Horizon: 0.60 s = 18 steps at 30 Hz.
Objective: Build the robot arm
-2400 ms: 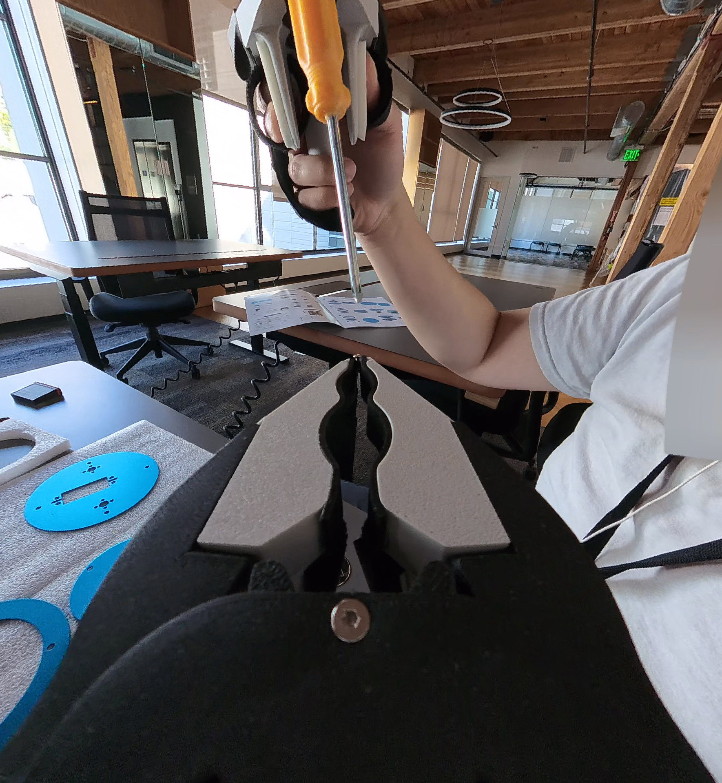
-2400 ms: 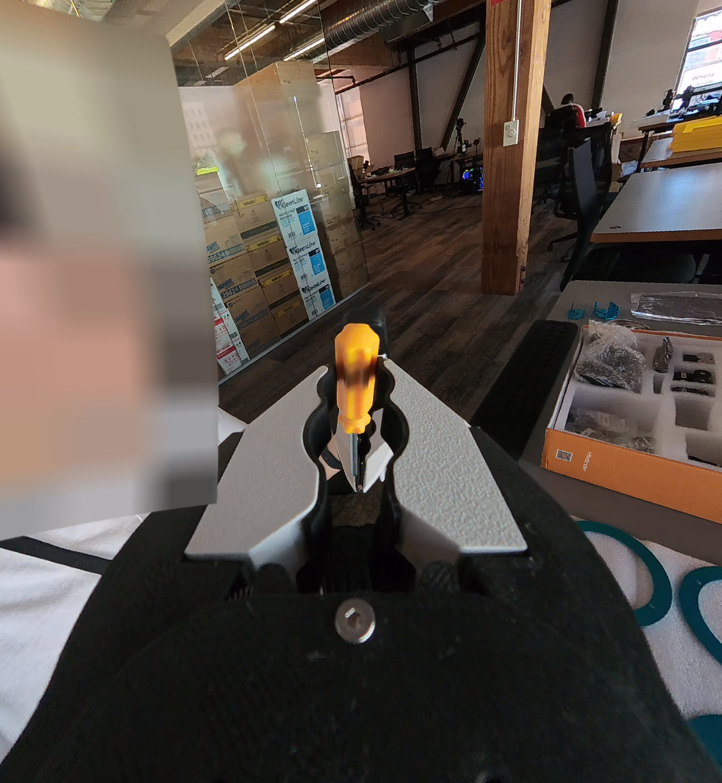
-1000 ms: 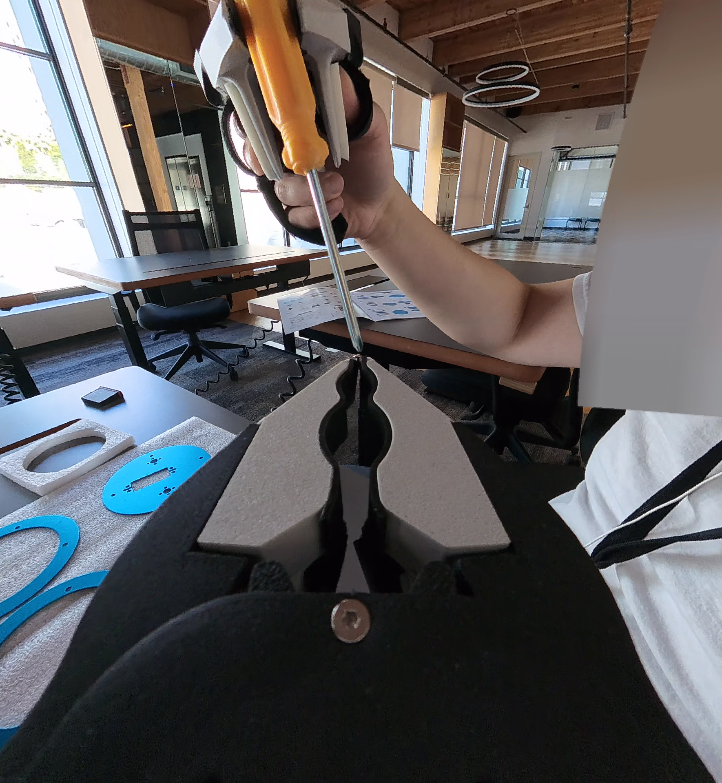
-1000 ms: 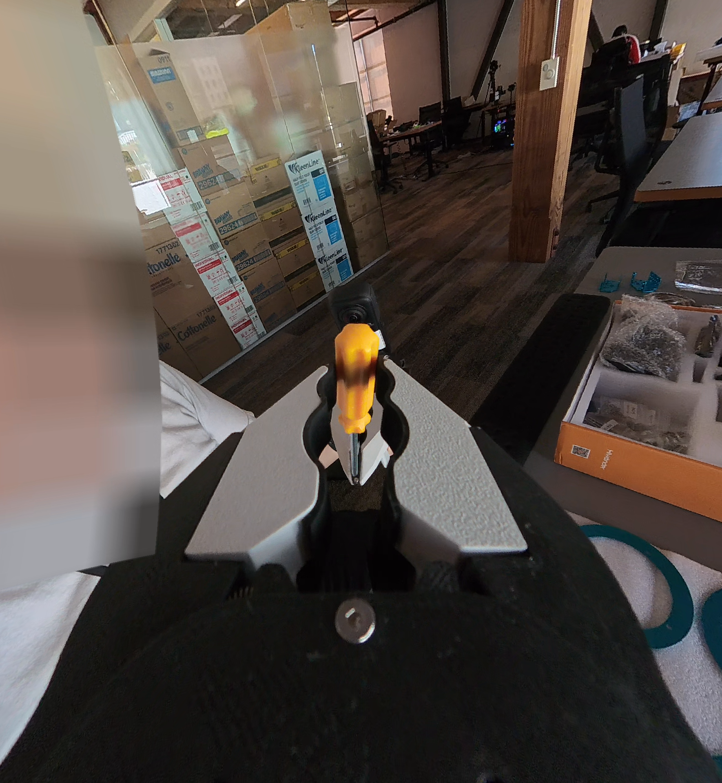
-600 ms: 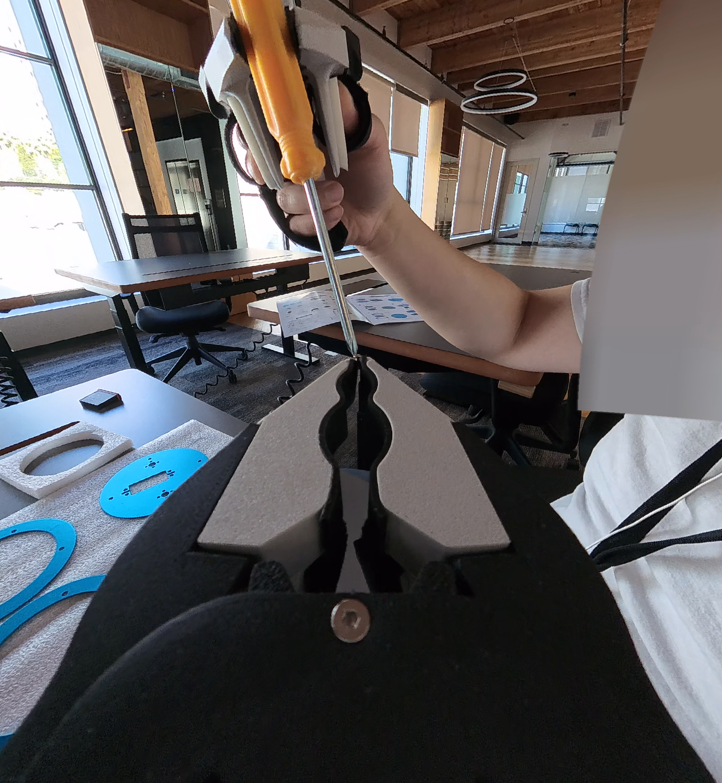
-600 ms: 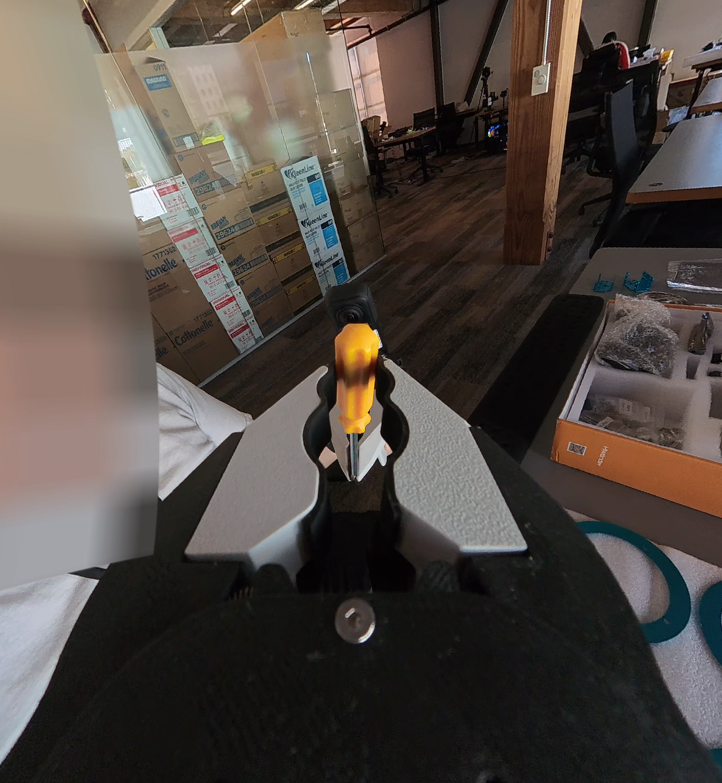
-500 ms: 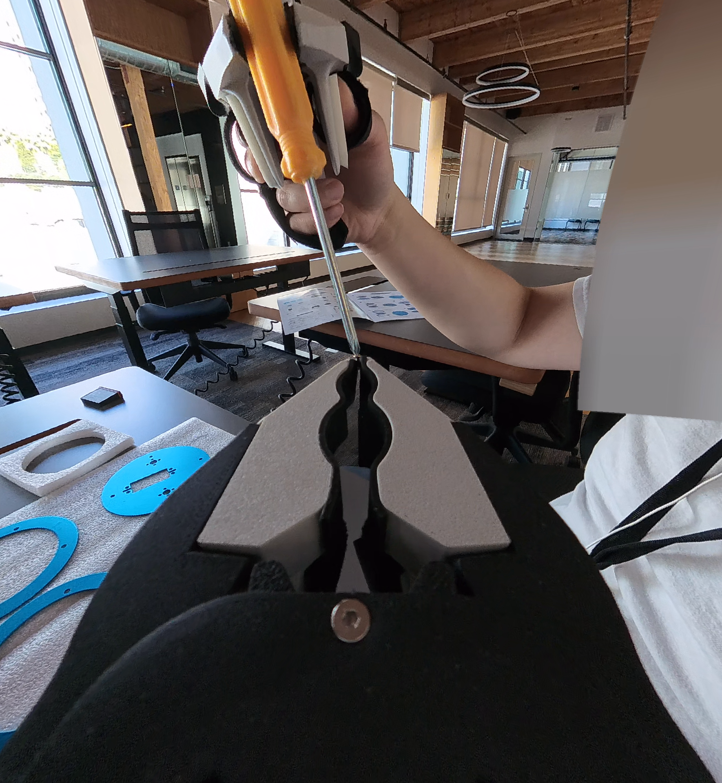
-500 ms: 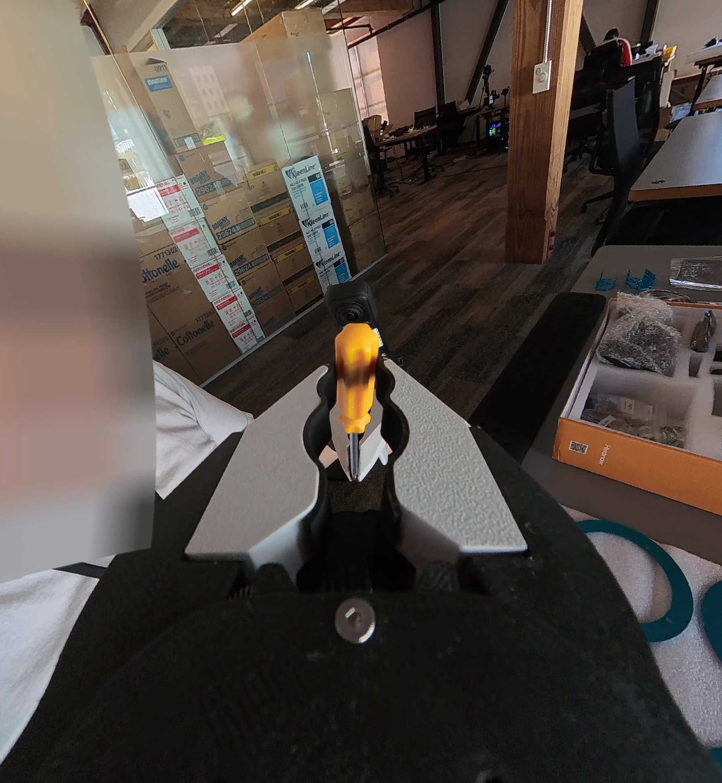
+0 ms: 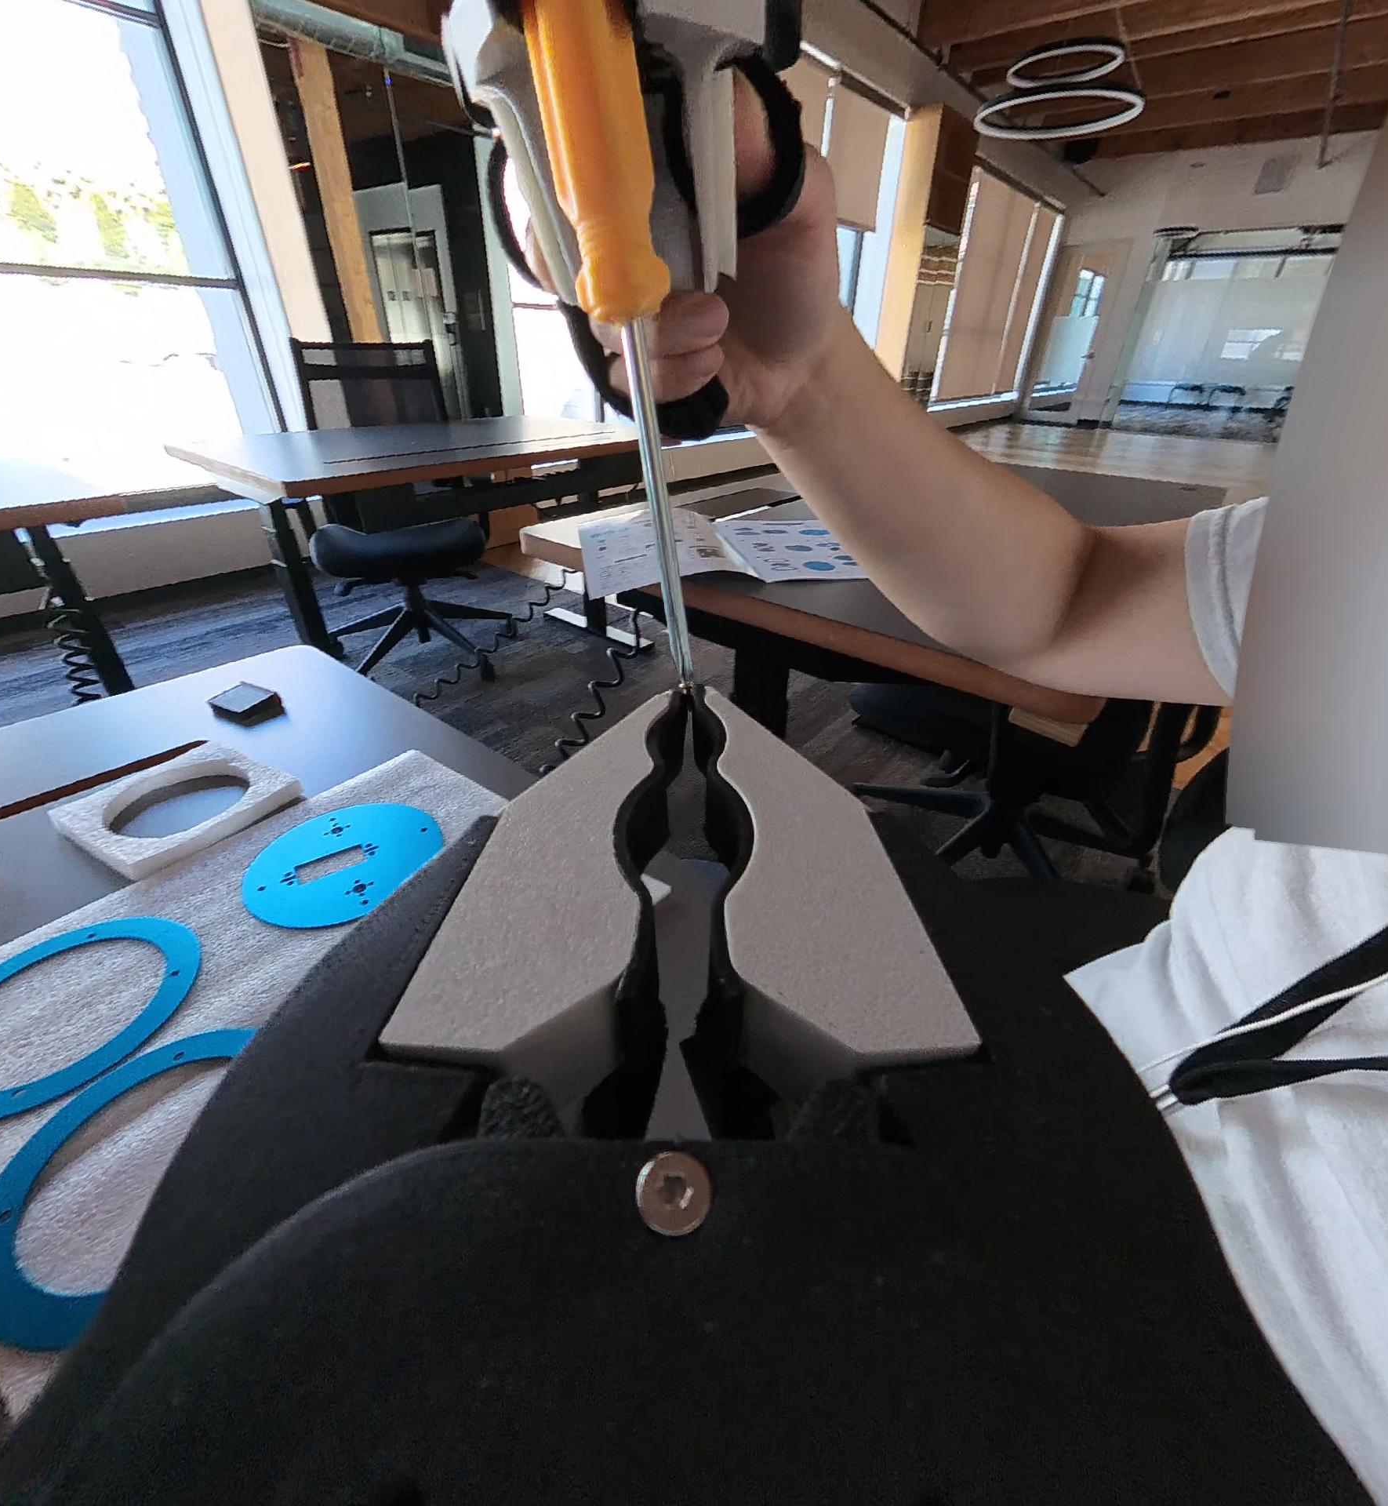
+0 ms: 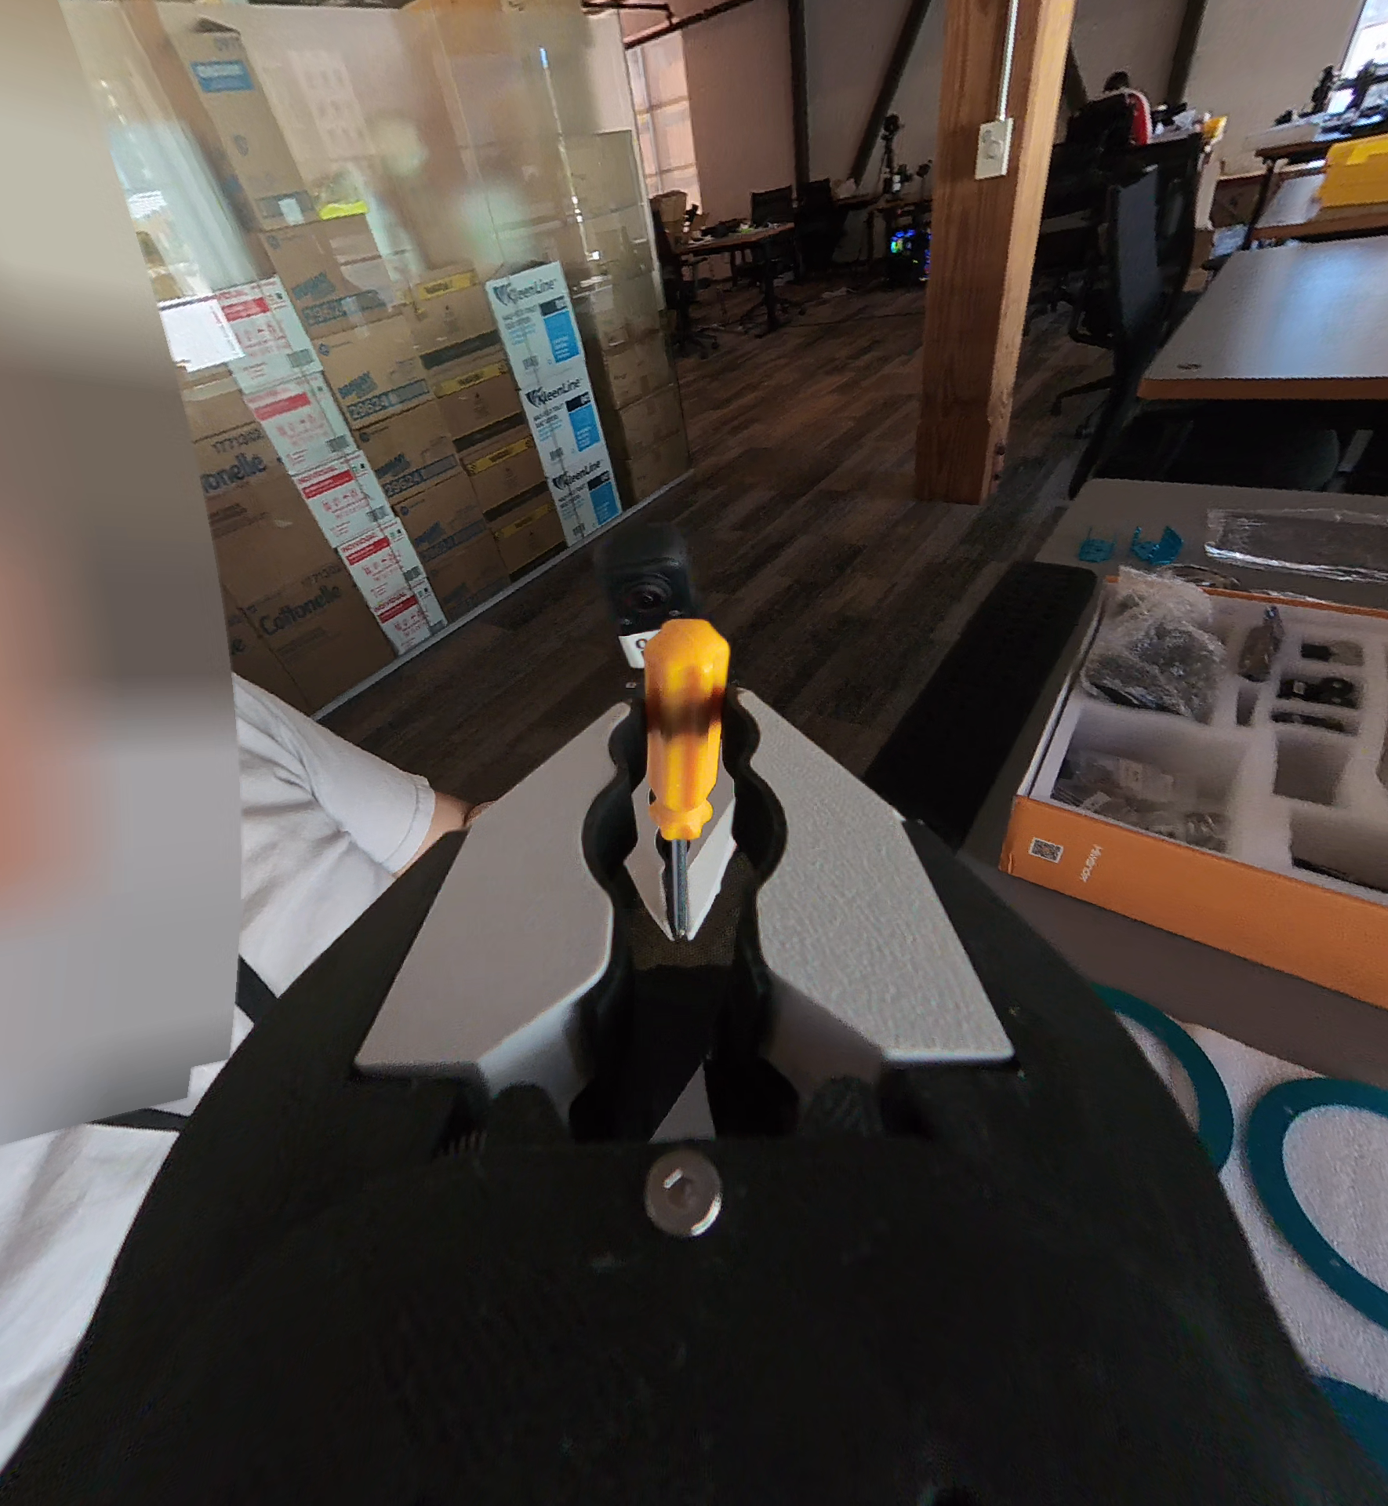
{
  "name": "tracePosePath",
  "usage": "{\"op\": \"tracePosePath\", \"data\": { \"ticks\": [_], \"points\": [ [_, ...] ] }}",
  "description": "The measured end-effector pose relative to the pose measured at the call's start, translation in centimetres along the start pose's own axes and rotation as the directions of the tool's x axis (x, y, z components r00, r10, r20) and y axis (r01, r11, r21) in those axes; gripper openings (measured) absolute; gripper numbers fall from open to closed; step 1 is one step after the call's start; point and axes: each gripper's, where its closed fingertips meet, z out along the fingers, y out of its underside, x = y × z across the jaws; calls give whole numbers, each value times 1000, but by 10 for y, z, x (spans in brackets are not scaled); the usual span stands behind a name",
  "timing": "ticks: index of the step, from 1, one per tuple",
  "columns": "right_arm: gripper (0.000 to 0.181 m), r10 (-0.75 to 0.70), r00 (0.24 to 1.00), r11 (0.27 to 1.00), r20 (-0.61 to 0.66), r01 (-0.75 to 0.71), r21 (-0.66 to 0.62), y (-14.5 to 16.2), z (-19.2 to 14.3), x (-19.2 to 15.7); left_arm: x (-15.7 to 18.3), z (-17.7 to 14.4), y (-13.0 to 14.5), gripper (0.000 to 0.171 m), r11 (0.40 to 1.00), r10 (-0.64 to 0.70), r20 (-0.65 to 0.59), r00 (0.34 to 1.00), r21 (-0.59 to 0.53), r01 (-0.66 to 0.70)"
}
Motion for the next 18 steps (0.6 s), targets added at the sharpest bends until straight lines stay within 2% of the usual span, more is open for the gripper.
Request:
{"op": "tracePosePath", "data": {
  "ticks": [6,10,18],
  "points": [
    [16,13,992,1000,-123,-11,23,-1,0,11,-10,0,1,0,1000,14,85,996,-9,-13],
    [16,-7,991,1000,-137,10,23,0,1,8,-13,1,2,0,999,44,125,991,-30,-41],
    [16,-3,980,994,-197,25,105,-7,-5,9,-16,2,-5,0,992,129,238,963,-36,-124]
  ]
}}
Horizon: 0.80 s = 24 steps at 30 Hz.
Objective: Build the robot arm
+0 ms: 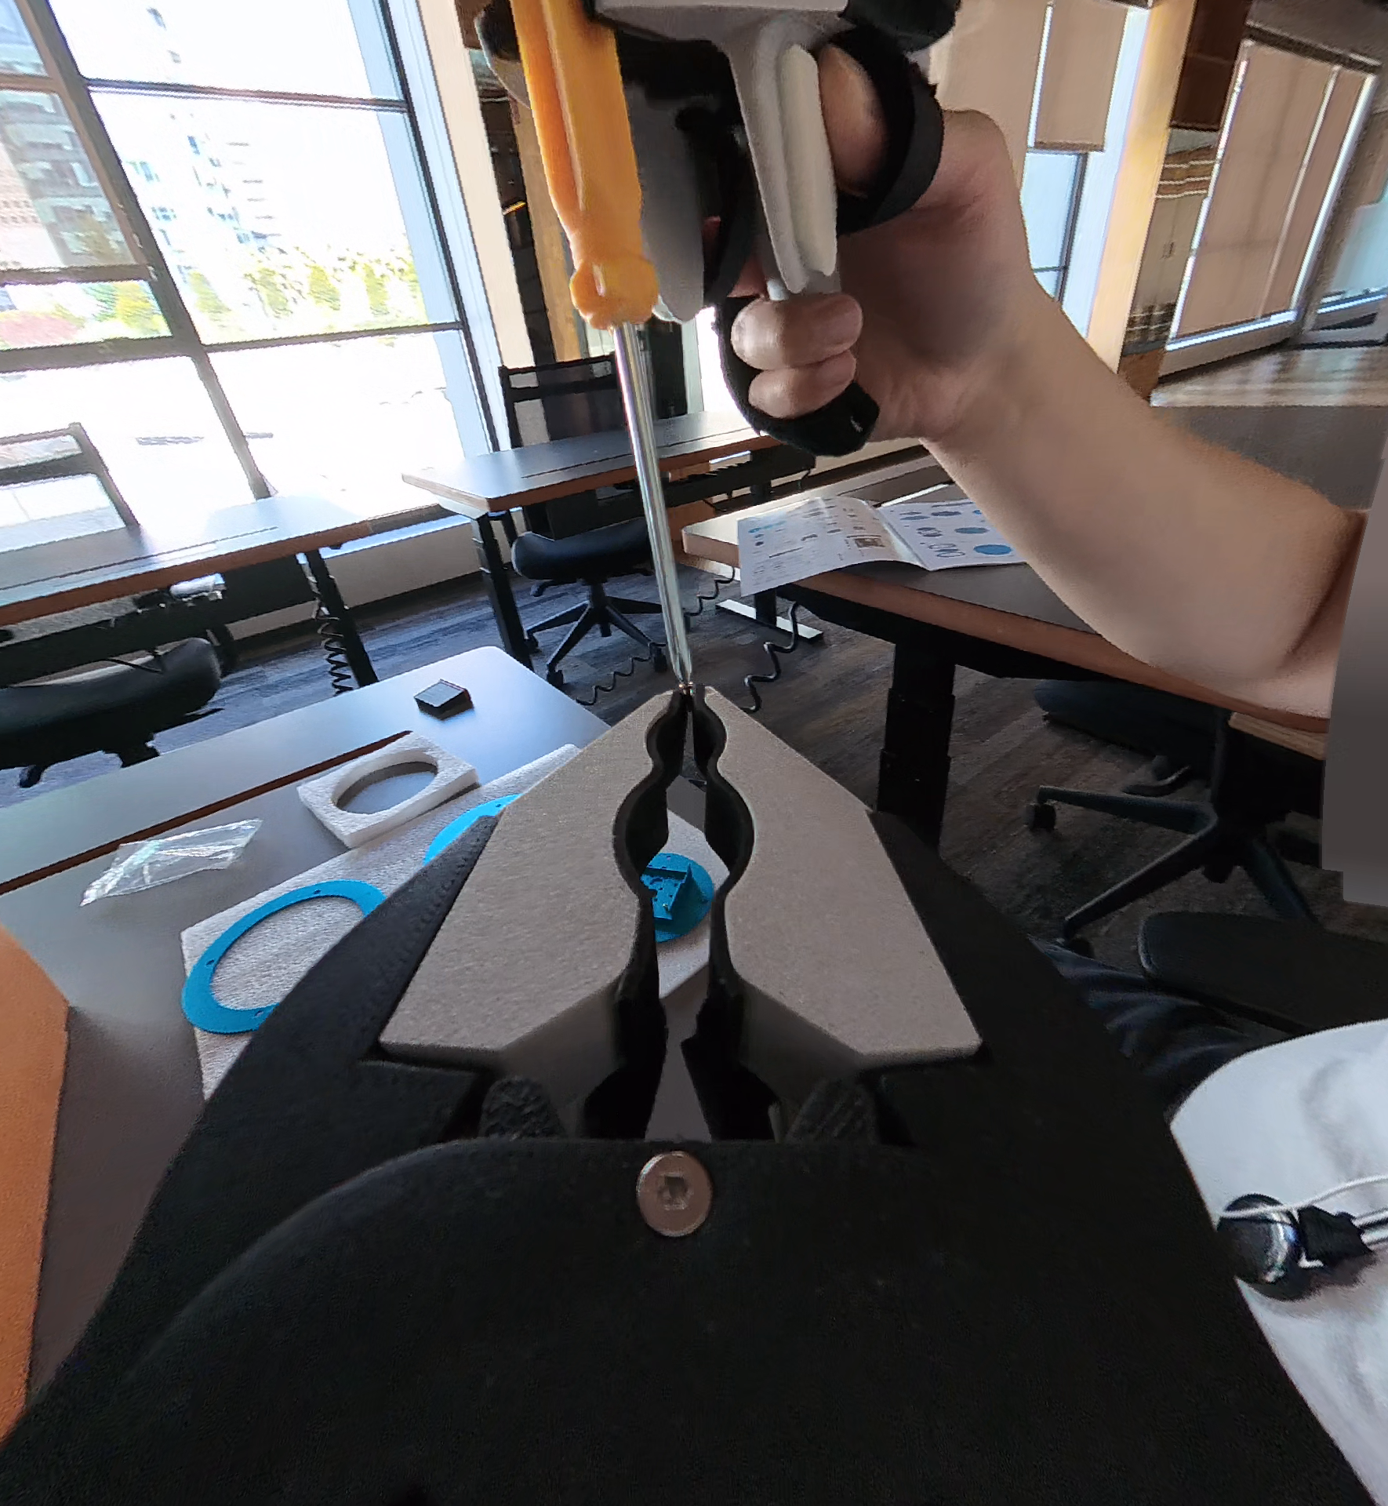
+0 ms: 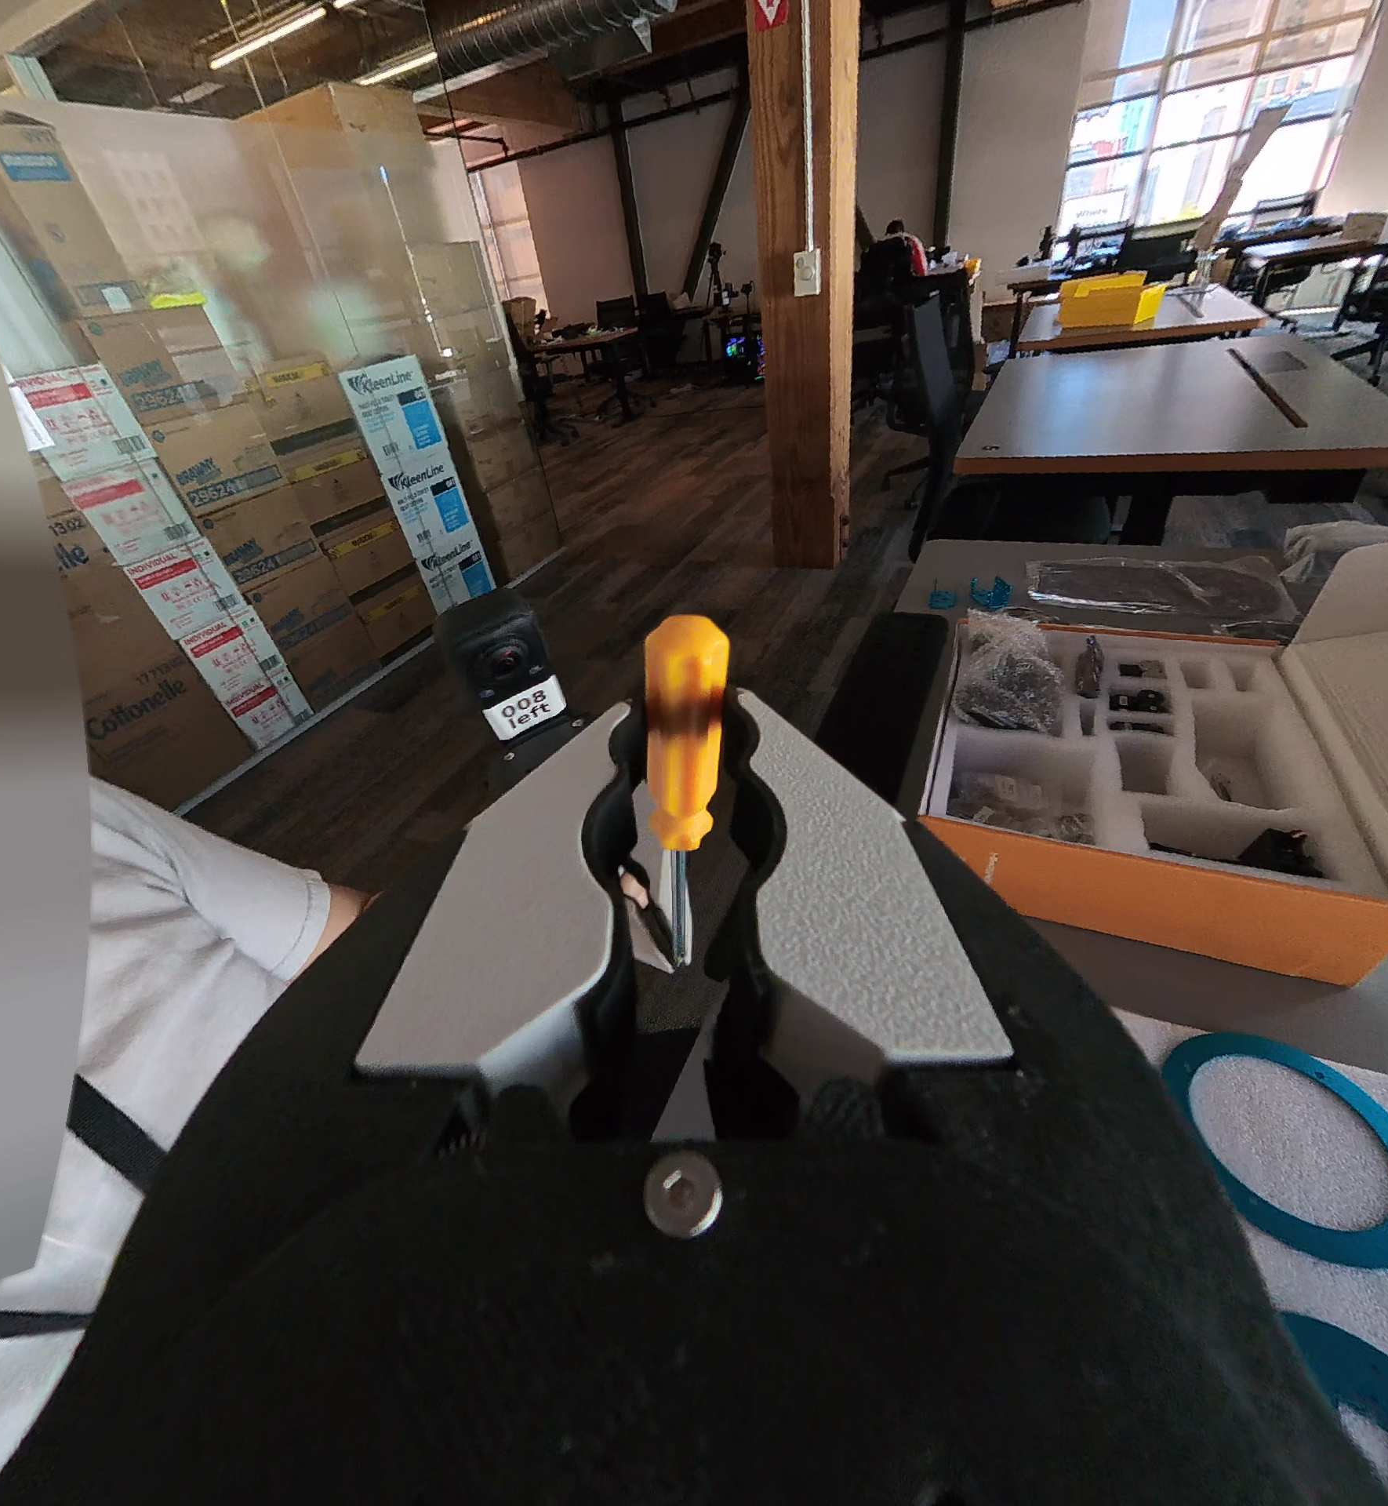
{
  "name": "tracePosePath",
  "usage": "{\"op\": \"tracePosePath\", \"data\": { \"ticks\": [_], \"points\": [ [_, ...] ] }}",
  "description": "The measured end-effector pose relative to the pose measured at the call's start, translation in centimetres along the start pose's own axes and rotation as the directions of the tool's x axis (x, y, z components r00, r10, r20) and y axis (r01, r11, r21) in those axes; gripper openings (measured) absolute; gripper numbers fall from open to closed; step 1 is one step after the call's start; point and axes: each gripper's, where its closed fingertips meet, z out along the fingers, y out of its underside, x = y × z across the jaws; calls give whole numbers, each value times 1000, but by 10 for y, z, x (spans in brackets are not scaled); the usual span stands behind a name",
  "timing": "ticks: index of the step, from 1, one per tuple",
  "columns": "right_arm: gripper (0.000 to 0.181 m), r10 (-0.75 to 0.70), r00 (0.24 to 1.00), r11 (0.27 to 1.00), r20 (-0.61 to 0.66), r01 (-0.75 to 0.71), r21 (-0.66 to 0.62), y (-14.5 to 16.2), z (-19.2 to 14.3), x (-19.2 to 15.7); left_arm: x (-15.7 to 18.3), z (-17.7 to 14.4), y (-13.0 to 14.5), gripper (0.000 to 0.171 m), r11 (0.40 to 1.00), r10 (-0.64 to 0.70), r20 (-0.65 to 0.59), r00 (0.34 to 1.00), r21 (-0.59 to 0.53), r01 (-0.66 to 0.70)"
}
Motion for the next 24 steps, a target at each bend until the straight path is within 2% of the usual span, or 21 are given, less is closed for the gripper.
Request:
{"op": "tracePosePath", "data": {
  "ticks": [4,7,11,18,24],
  "points": [
    [17,1,998,998,-55,3,60,-4,-4,1,-1,2,-3,0,1000,-13,27,1000,11,12],
    [16,1,999,996,-50,3,85,-4,-6,-1,-2,3,-3,0,1000,-11,38,999,10,10],
    [16,-24,998,998,64,20,63,-1,-8,-14,10,4,-2,0,1000,-6,-39,999,14,6],
    [16,-11,967,995,255,-15,100,-9,-19,-34,31,-1,-17,0,992,-34,-202,979,115,58],
    [16,-18,947,987,319,-34,155,-18,-28,-44,44,-7,-30,0,978,-45,-308,950,182,105]
  ]
}}
